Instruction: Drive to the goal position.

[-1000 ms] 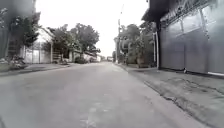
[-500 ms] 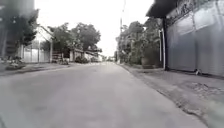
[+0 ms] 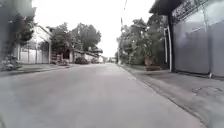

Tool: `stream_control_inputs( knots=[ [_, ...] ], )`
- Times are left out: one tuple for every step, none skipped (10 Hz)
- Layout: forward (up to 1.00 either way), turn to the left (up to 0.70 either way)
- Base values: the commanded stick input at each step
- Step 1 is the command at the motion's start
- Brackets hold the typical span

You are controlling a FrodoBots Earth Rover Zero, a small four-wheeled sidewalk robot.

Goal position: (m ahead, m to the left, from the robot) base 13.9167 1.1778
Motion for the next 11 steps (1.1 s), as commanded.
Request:
stream_control_inputs(
  knots=[
    [1.00,0.09],
    [1.00,0.00],
    [1.00,0.00],
    [1.00,0.00],
    [1.00,0.00],
    [1.00,0.00],
    [1.00,0.00],
    [1.00,0.00],
    [1.00,0.00],
    [1.00,0.00],
    [1.00,0.00]
  ],
)
